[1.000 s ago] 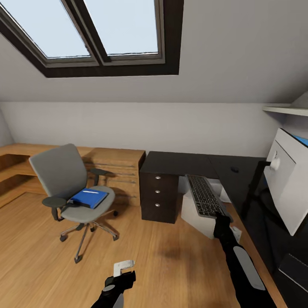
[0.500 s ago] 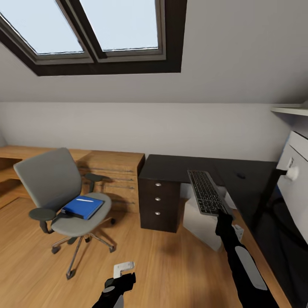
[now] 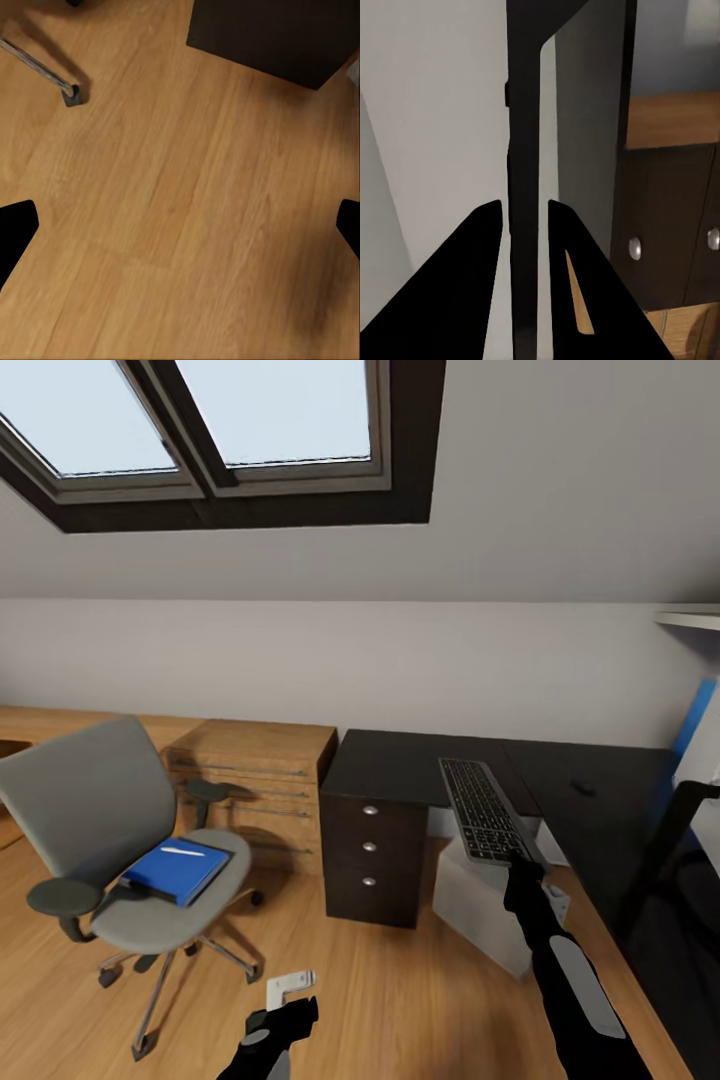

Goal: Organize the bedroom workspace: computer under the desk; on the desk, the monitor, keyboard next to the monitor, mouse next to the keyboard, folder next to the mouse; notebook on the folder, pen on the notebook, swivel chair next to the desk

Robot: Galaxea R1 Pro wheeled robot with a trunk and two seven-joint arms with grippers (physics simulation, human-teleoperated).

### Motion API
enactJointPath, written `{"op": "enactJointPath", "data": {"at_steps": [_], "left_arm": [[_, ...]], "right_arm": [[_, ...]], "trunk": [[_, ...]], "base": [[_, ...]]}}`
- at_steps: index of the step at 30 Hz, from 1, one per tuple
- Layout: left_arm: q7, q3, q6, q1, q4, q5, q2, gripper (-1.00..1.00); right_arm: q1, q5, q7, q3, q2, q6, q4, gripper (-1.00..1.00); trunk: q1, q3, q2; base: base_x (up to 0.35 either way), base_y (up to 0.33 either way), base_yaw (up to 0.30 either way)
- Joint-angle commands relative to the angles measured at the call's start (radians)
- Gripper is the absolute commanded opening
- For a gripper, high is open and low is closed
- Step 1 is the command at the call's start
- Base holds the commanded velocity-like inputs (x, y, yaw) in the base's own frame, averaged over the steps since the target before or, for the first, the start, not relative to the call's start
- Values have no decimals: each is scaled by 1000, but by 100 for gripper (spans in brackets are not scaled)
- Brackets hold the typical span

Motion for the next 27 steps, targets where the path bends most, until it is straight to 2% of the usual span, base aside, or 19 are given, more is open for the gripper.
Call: {"op": "enactJointPath", "data": {"at_steps": [1,4,6,7,8,10,11,12,15,19,20,27], "left_arm": [[9,-7,-16,0,3,9,0,100],[6,-9,-115,0,10,8,-1,100],[6,-18,-143,0,9,8,-2,100],[6,-34,-154,0,-1,9,-5,100],[7,-70,-156,1,-70,11,-6,100],[9,-95,-76,24,-230,12,-6,100],[10,-102,43,62,-375,13,-6,100],[10,-104,92,80,-444,14,-6,100],[10,-106,160,124,-552,19,-6,100],[10,-106,182,146,-575,39,-6,100],[10,-106,189,154,-554,49,5,100],[10,-107,193,157,-539,53,16,100]], "right_arm": [[-1,-12,6,-1,1,-1,0,-100],[-1,-12,5,-1,1,-1,0,-100],[-1,-12,5,-1,1,1,2,-100],[-1,-12,5,-1,1,0,8,-100],[-1,-13,5,-2,2,-1,18,-100],[-1,-12,5,-2,2,-2,24,-100],[-1,-12,6,-2,2,-2,26,-100],[-1,-12,6,-2,1,-3,26,-100],[-1,-12,7,-1,1,-3,27,-100],[-1,-12,7,-2,1,-2,27,-100],[-1,-12,7,-3,1,-2,27,-100],[-1,-12,13,-2,1,-2,27,-100]], "trunk": [[1,-1,-1],[1,-1,-1],[1,-1,-1],[1,-1,-1],[1,-1,-1],[1,-1,-1],[1,-1,-1],[1,-1,-1],[1,-1,-1],[1,-1,-1],[1,-1,-1],[1,-1,-1]], "base": [[330,0,0],[329,0,0],[330,0,0],[329,0,0],[329,0,0],[330,0,0],[330,0,0],[330,0,0],[330,0,0],[330,0,0],[329,0,0],[330,0,0]]}}
